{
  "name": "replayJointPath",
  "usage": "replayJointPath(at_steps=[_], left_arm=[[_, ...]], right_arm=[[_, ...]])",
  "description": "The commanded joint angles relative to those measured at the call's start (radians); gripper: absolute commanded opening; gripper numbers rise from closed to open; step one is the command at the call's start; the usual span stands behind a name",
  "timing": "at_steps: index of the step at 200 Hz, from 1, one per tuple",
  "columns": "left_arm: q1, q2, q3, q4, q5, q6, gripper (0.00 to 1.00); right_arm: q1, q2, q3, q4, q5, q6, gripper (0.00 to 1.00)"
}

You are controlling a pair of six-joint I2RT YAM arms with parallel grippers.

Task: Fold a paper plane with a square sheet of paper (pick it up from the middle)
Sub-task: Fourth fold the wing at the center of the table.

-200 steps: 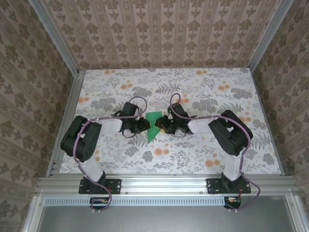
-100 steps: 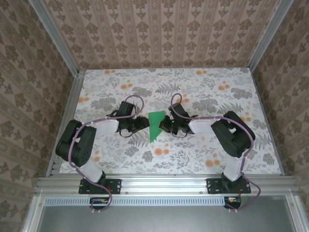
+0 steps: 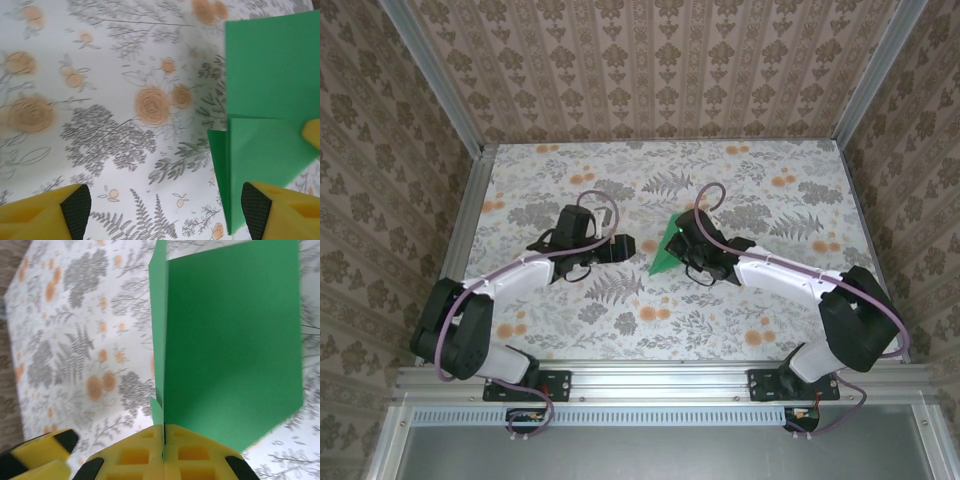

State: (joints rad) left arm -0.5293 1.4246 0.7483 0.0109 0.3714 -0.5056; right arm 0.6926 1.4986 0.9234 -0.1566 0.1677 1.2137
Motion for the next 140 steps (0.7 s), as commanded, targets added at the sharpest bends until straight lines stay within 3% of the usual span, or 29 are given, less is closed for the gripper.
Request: replayJointPath(at_steps=[1, 47, 77, 119, 140], left_arm=[[-0.056, -0.016, -0.001, 0.072, -0.034, 0.167, 0.80], [-0.120, -0.022, -0.097, 0.237, -0.091, 0.307, 0.79], [-0.126, -0.012, -0.082, 0.181, -0.100, 0.382, 0.77], [-0.130, 0.020, -0.163, 0.363, -0.008, 0.416, 0.76], [-0.139, 0.045, -0.191, 0.415, 0.033, 0.450, 0.69]], right_arm=[[0.036, 0.047, 0.059, -0.133, 0.125, 0.125, 0.00], [0.056, 0.141, 0.118, -0.214, 0.113, 0.316, 0.00], [0.056, 0.159, 0.110, -0.185, 0.085, 0.384, 0.00], [0.054, 0.209, 0.119, -0.157, 0.015, 0.447, 0.00], [0.046, 0.231, 0.120, -0.130, -0.038, 0.470, 0.00]])
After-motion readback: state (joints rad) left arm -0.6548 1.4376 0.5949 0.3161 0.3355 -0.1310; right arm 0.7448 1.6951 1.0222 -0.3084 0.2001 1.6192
